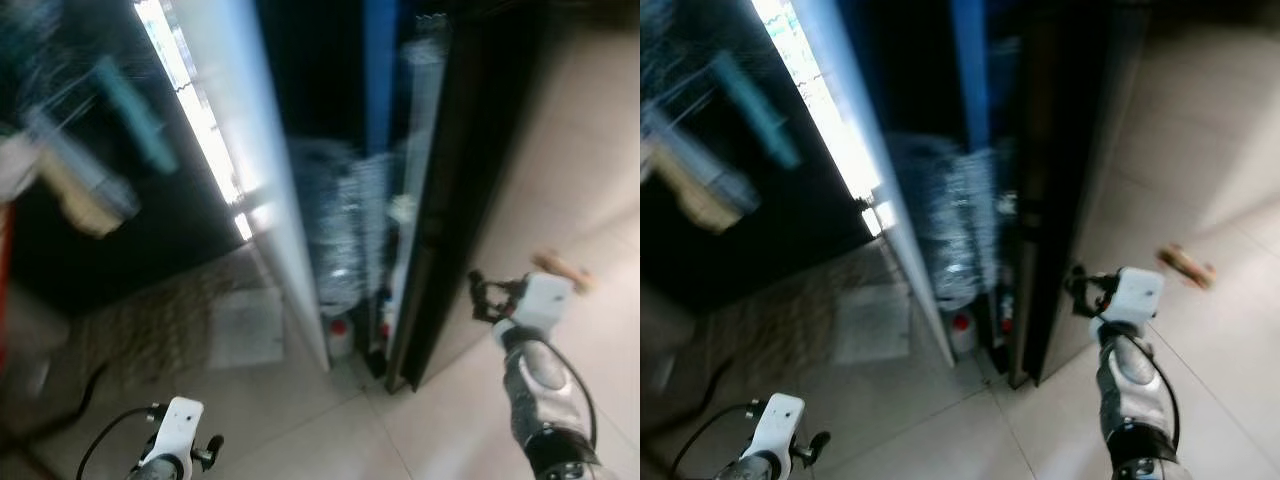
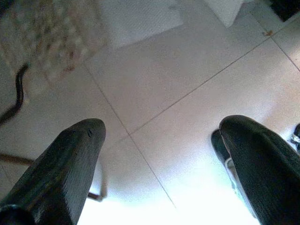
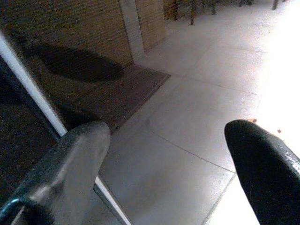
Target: Restocking fridge
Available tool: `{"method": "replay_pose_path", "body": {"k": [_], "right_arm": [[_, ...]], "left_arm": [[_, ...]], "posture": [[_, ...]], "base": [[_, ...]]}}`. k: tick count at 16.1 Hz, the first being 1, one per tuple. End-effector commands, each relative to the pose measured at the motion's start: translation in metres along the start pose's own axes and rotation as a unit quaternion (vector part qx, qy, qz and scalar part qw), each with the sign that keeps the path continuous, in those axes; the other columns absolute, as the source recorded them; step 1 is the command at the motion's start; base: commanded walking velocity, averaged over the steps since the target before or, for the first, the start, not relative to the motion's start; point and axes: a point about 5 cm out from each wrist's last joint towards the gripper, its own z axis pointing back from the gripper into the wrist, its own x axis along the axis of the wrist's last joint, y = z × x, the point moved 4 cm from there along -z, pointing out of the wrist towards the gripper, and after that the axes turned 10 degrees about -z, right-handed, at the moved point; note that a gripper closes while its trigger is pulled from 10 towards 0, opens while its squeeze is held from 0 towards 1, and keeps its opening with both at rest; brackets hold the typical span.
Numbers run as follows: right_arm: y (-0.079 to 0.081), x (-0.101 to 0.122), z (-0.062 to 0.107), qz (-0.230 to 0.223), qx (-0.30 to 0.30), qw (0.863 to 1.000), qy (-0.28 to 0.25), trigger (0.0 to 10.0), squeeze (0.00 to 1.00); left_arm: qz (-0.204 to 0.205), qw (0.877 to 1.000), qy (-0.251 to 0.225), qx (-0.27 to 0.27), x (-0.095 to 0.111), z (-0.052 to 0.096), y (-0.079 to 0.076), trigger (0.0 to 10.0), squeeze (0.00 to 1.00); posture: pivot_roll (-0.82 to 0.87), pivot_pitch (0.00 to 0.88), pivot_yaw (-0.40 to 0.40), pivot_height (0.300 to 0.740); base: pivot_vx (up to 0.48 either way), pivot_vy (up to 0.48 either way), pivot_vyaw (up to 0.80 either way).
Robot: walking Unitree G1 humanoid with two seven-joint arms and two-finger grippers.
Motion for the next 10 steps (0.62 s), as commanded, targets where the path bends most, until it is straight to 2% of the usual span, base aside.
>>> {"method": "replay_pose_path", "body": {"k": [1, 10], "right_arm": [[0.0135, -0.0102, 0.0017, 0.002, 0.025, 1.0, 0.015, 10.0, 0.0], [0.0134, -0.0136, 0.0007, -0.004, 0.013, 1.0, 0.017, 10.0, 0.0]], "left_arm": [[0.0, 1.0, 0.024, 0.003, -0.0146, 0.0043, 0.0041, 10.0, 0.0], [-0.004, 1.0, 0.03, 0.003, -0.0164, 0.0048, 0.006, 10.0, 0.0]], "posture": [[-0.19, 0.109, 0.134, 0.74], [-0.19, 0.087, 0.145, 0.74]], "base": [[0.0, 0.0, 0.0], [0.0, 0.0, 0.0]]}}
